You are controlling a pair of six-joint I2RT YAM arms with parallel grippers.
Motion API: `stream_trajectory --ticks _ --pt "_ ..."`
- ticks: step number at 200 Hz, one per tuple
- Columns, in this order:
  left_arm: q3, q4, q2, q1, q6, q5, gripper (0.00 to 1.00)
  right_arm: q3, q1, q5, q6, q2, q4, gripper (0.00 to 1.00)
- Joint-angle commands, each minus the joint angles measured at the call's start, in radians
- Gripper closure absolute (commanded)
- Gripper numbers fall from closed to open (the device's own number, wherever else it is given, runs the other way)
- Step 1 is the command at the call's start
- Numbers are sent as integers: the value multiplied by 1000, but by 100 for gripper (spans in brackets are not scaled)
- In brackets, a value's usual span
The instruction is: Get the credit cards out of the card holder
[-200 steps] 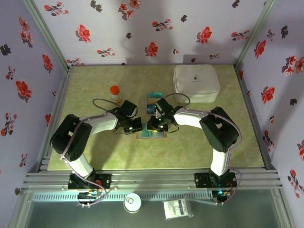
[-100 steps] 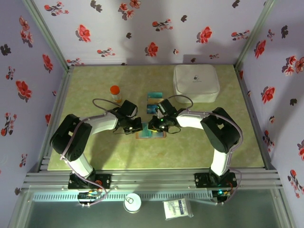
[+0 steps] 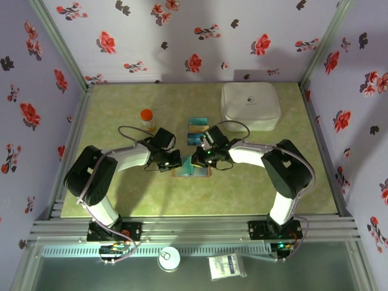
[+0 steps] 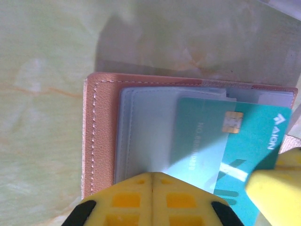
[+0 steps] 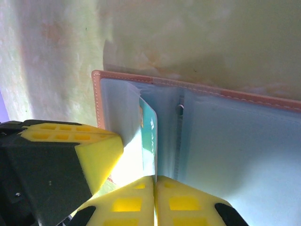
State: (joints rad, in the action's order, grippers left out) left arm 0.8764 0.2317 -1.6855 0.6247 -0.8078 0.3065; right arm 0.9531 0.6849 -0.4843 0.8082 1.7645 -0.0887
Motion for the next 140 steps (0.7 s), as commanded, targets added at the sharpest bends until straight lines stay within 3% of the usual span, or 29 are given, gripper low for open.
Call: stream_trajectory --ticks 1,140 --pt "3 44 18 1 21 -18 99 1 -10 65 -53 -42 -126 92" --pt "-10 55 77 -11 25 -27 98 98 13 178 -92 -79 -317 91"
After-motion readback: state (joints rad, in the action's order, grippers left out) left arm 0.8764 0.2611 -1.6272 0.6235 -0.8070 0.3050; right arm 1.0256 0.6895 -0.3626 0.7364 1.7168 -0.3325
